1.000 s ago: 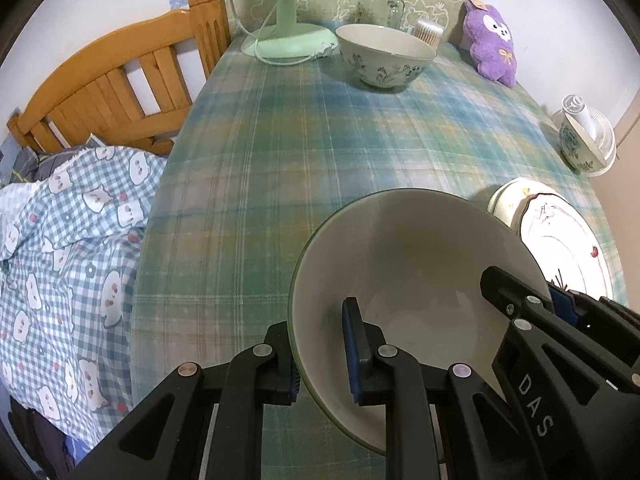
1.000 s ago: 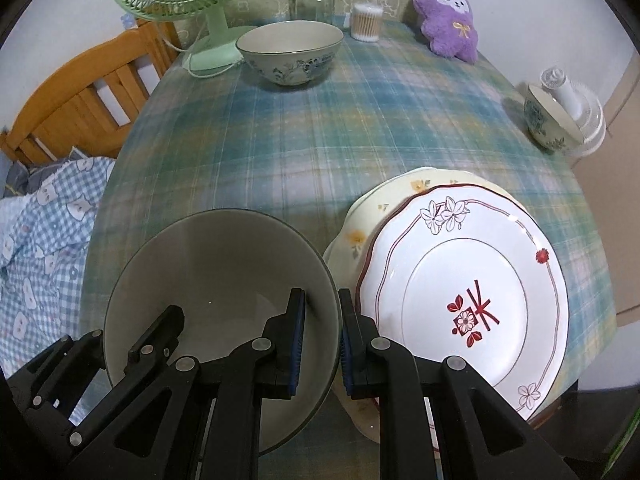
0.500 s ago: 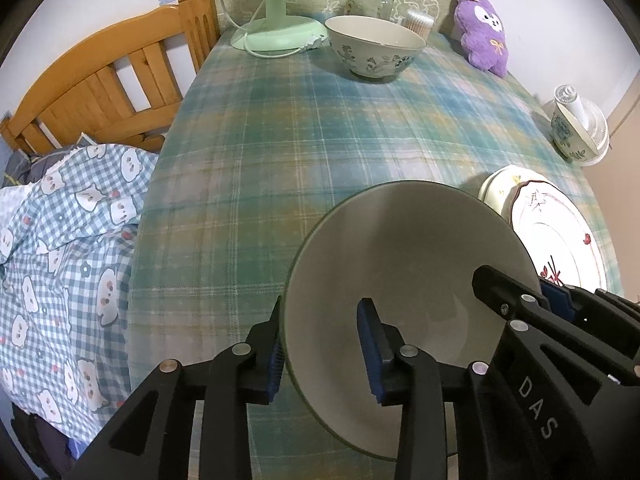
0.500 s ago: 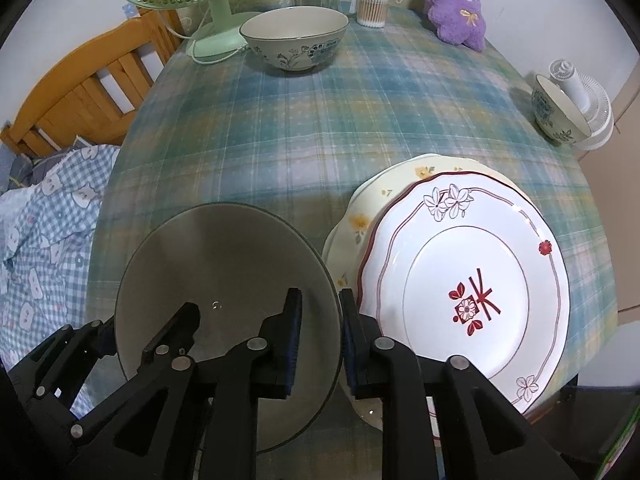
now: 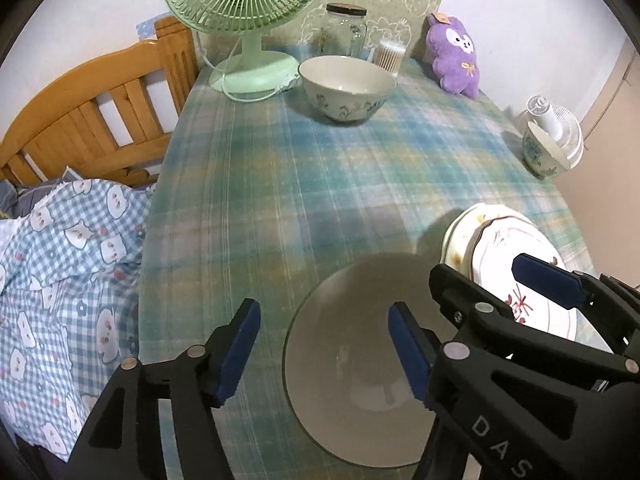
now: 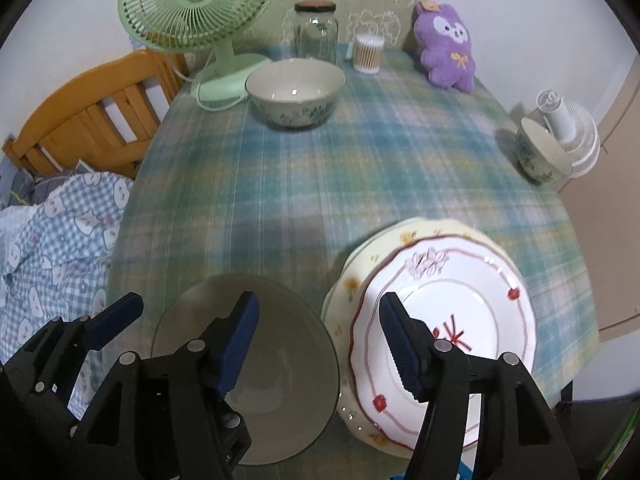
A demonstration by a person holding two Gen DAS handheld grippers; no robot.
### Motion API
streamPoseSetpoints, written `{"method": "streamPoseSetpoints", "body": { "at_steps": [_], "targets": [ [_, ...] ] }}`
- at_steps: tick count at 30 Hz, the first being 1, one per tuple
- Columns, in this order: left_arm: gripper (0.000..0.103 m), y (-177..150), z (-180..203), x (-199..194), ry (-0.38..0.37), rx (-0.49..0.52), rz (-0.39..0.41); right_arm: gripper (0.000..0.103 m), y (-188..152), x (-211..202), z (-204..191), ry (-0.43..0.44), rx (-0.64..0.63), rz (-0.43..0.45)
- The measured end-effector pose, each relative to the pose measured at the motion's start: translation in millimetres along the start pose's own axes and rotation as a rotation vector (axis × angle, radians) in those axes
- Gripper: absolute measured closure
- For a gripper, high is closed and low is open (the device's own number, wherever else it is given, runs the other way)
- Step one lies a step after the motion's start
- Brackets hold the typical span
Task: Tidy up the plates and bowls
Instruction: 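Open the left tool to release the bowl beside the plate stack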
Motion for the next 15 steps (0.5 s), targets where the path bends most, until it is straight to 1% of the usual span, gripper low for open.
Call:
{"method": "streamPoseSetpoints", "body": {
  "at_steps": [5, 9, 15],
  "targets": [
    [0.027, 18, -4, -6, 0.006, -0.006, 0.016, 0.036, 20, -9, 1, -0.007, 0.008, 0.020],
    [0.025, 32, -4, -10, 0.012, -0.022, 0.031, 0.036, 38, -14, 3, -0.002, -0.003, 0.041],
    [0.024, 58, -1, -15, 0.054, -0.050, 0.064, 0.036, 65, -17, 7, 0.032, -0.022, 0.068]
  ]
}}
Point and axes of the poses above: each gripper's, at about its wrist camera, not at the fingertips, and x roughly the way its jaws point, z to its right, y to its top, the point moved 6 cm from there along x, roughly the way its jaws point, and after that the axes turned 13 degrees about x, right-handed, at the moved point
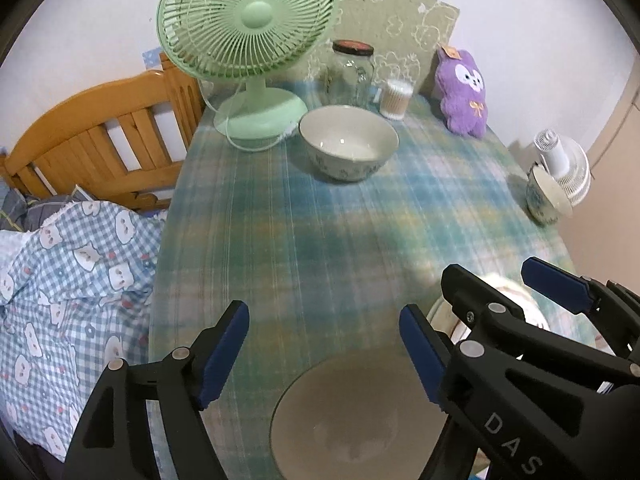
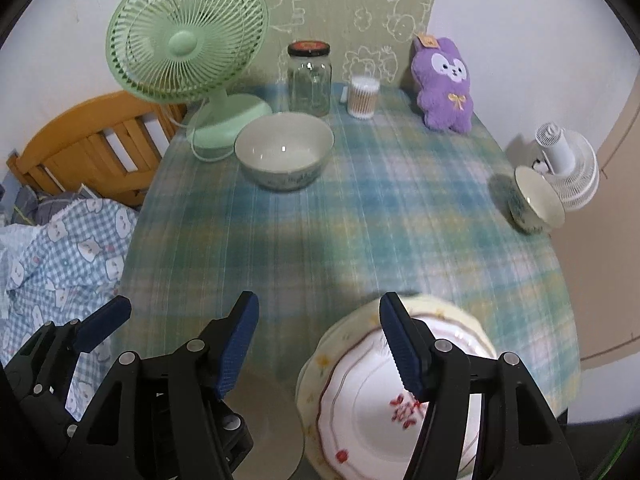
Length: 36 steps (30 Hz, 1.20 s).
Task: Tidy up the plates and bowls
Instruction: 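Open the left tool to release the bowl beside the plate stack, then reach the left tool to the white bowl by the green fan and grasp its rim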
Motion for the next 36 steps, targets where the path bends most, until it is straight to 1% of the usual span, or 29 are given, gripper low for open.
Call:
{"method": "streamPoseSetpoints", "body": {
  "at_steps": [9, 20, 27, 36],
  "targets": [
    [0.024, 37, 6, 1, 0.057, -0.051, 0.047, 0.036, 47, 7, 7, 0.065, -0.052, 0.040],
    [0.024, 78, 9, 20, 0.141, -0.130, 0.070, 0.031, 98, 36, 13, 0.142, -0.110, 0.059],
    [0.024, 108, 6, 34, 0.170, -0.148, 0.078, 0.031, 133, 54, 8, 0.172, -0.122, 0.066],
    [0.024, 144, -8, 61, 0.182, -0.167, 0.092, 0.031, 173, 86, -1, 0.186, -0.110, 0.074]
  ]
}}
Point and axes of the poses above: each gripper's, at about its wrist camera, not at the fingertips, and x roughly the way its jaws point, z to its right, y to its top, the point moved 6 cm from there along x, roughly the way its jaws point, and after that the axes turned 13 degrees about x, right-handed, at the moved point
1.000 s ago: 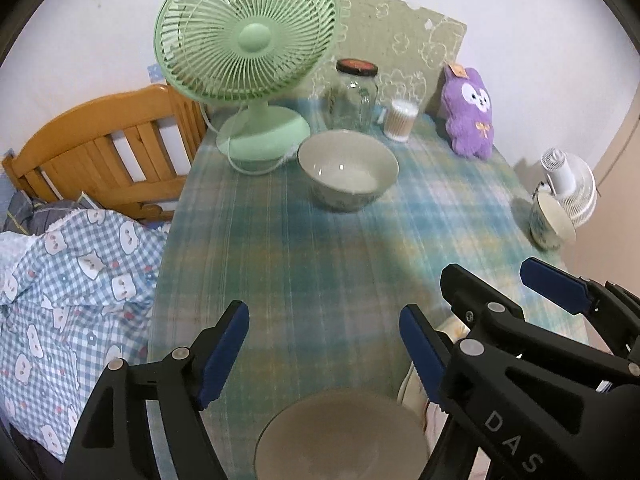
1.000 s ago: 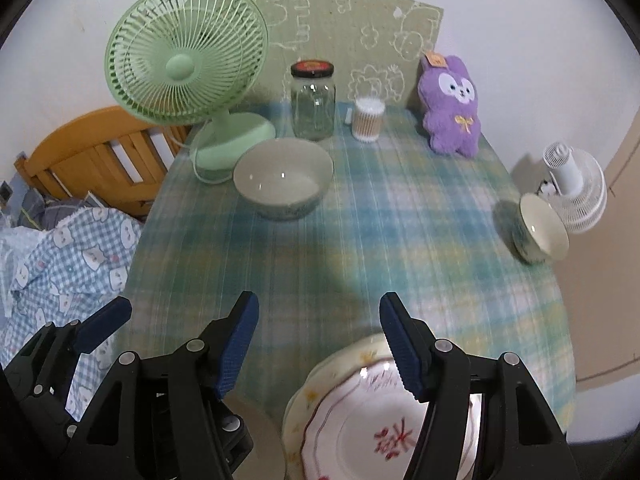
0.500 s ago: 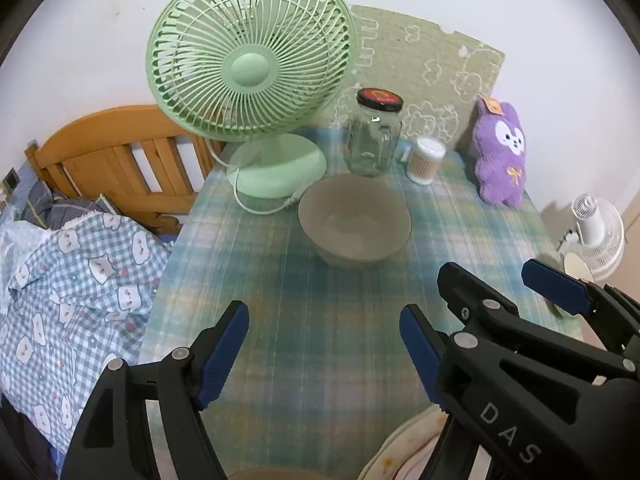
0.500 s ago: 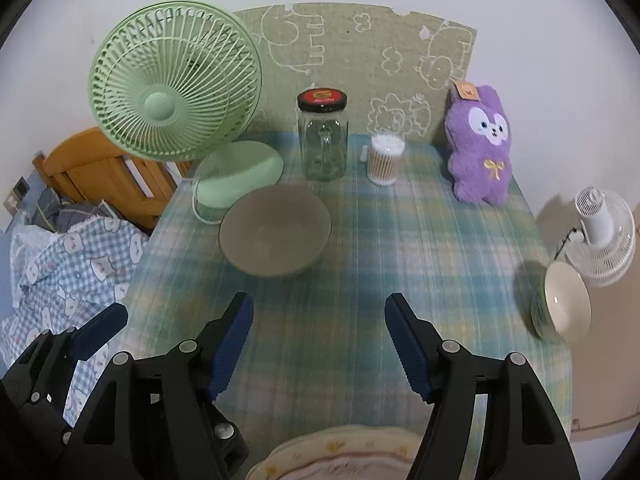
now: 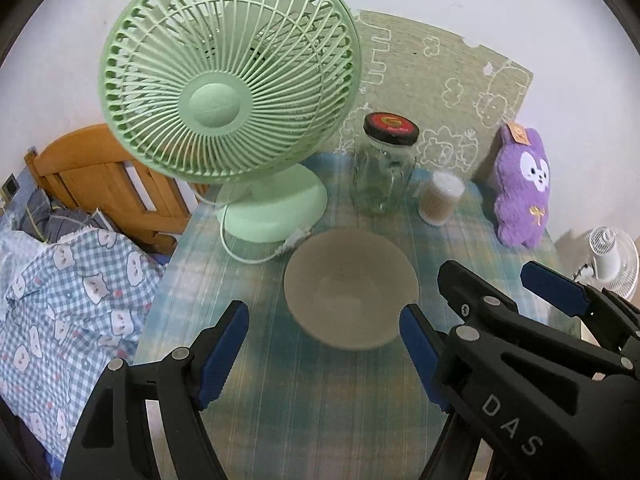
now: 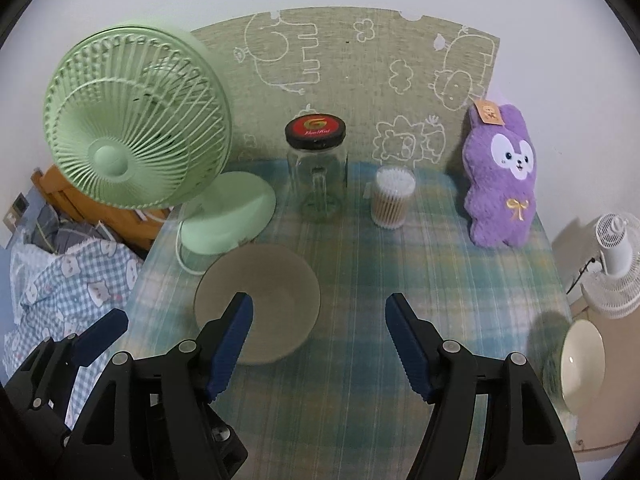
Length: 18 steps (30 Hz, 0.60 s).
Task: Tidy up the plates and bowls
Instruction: 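Reach the left tool to the white bowl by the green fan and grasp its rim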
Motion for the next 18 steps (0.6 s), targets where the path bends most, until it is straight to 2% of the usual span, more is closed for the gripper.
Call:
{"method": "streamPoseSetpoints", "body": {
  "at_steps": [10, 18],
  "targets": [
    [0.024, 10, -4, 45, 0.010, -0.020, -0.031, 0.031, 15, 53, 1, -0.008, 0.002, -0.031],
    [0.030, 7, -12, 77, 0.024, -0.037, -0.055, 0.031, 12, 88, -1, -0.014, -0.004, -0.056]
  ]
}}
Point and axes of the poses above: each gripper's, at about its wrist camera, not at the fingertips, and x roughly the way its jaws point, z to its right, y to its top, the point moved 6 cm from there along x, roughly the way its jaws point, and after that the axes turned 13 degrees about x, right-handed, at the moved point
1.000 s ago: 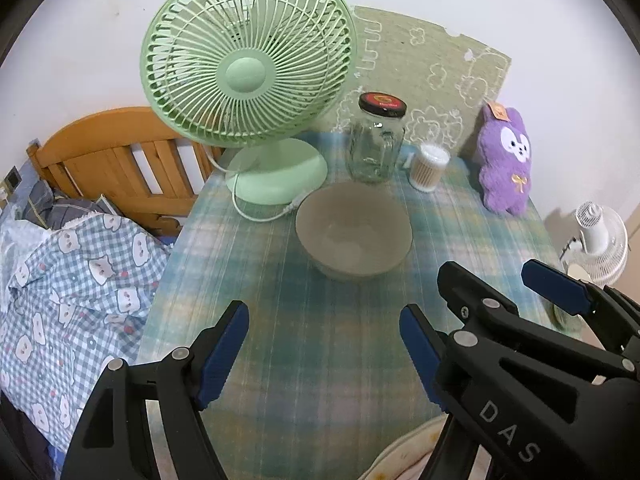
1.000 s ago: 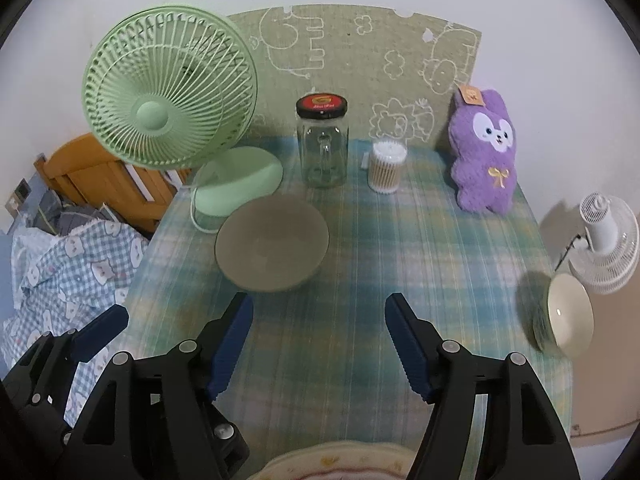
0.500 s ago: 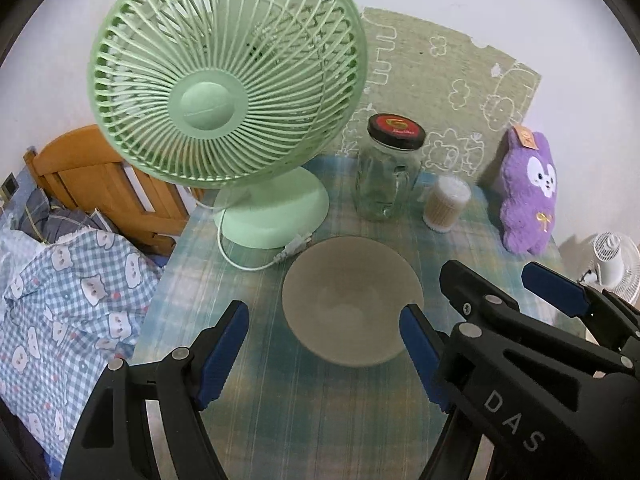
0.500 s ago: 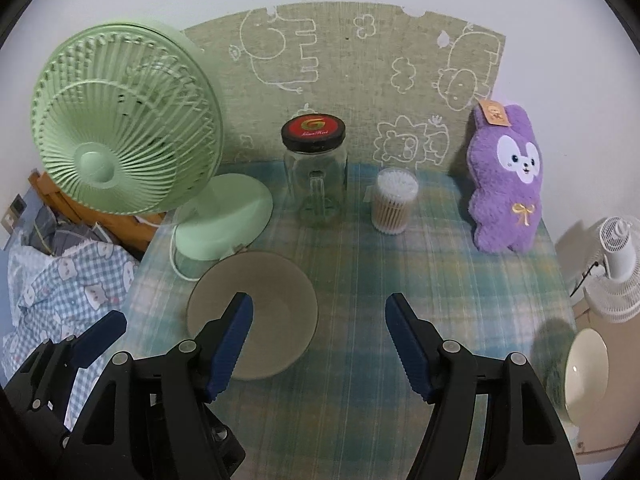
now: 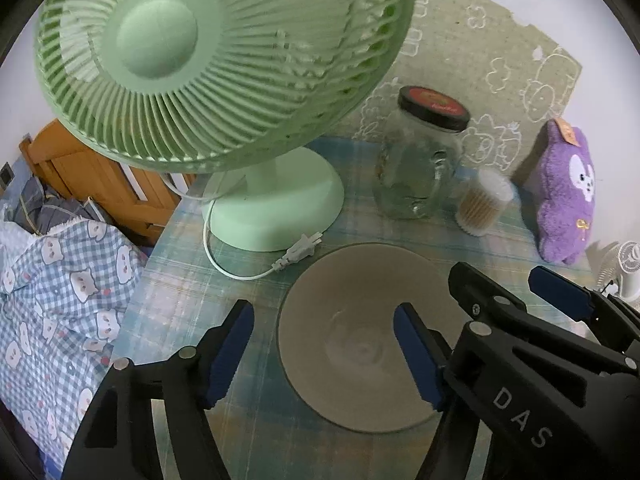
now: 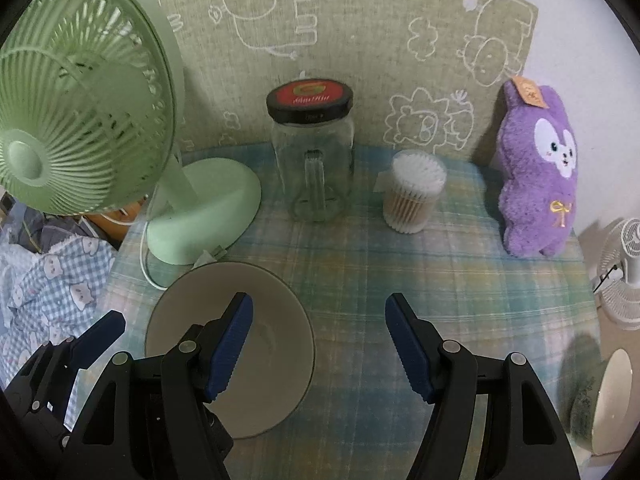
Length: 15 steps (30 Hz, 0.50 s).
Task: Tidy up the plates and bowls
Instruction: 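Reach the left tool to the white bowl by the green fan and grasp its rim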
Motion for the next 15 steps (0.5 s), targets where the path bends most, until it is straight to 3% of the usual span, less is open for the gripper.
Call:
{"method": "streamPoseSetpoints", "body": {
  "at_steps": [5, 8, 10, 15],
  "targets": [
    [0.044, -4, -1, 16, -0.006, 0.009, -0.017, 0.033, -6, 17, 0, -0.006, 0.004, -0.020],
    [0.056, -7, -2, 26, -0.022, 0.003, -0.038, 0.046, -9, 26, 0, -0.008, 0.008, -0.039],
    [0.059, -8, -3, 30, -0.013, 0.006, -0.045, 0.047, -9, 30, 1, -0.014, 0.013, -0.041],
    [0.066, -10, -5, 35, 0.001, 0.013, -0.047, 0.065, -11, 36, 1, -0.012, 0.036, -0.046]
  ]
}}
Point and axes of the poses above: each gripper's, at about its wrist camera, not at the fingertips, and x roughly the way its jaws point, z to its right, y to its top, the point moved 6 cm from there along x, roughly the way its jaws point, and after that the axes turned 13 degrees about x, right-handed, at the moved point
